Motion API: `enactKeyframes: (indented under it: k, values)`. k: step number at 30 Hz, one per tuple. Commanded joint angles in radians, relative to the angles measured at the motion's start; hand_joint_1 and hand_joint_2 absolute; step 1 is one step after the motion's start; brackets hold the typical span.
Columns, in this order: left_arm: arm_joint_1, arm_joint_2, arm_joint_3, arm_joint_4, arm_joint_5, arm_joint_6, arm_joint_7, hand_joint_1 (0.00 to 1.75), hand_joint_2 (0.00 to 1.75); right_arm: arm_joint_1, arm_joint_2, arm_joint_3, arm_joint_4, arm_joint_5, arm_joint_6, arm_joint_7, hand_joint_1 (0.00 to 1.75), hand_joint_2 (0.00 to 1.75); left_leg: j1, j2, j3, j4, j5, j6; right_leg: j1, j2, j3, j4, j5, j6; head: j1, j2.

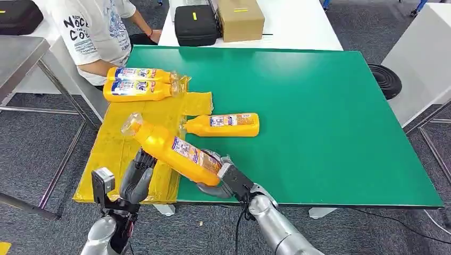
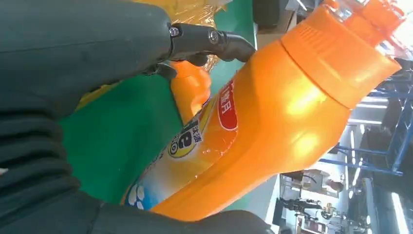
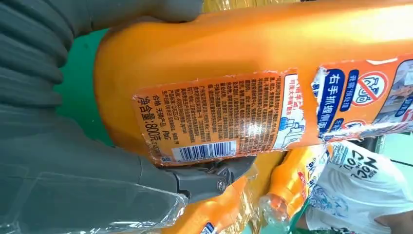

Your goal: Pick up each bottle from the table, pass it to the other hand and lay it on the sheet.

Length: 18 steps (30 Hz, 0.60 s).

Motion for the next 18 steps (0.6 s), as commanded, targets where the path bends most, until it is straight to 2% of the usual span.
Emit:
enactKeyframes:
  k: [1, 12, 18]
  values:
    - [-0.042, 0.037, -0.045, 0.051, -0.034, -0.009, -0.011, 0.00, 1.75, -0.062, 0.014, -0.022, 0.109, -0.005, 0.024, 0.005, 1.75, 1.75, -0.001, 0.000, 0.006, -0.001, -0.002, 0.000, 0.000, -0.001, 0.006, 0.000, -0.002, -0.002, 0.000, 0.000]
    - [-0.078, 0.020, -0.106, 0.065, -0.099, -0.014, 0.003, 0.00, 1.75, -0.096, 0.060, 0.041, 0.152, 0.050, 0.056, 0.027, 1.75, 1.75, -0.001, 0.000, 0.004, 0.000, -0.001, 0.000, 0.000, -0.001, 0.004, 0.000, -0.002, -0.002, 0.000, 0.000]
    - [-0.108, -0.007, -0.100, 0.133, -0.153, 0.084, 0.056, 0.00, 1.75, -0.088, 0.105, 0.127, 0.179, 0.117, 0.034, 0.028, 1.75, 1.75, 0.000, 0.001, 0.005, 0.000, -0.002, 0.000, 0.000, 0.000, 0.004, 0.000, -0.002, -0.002, 0.000, 0.000]
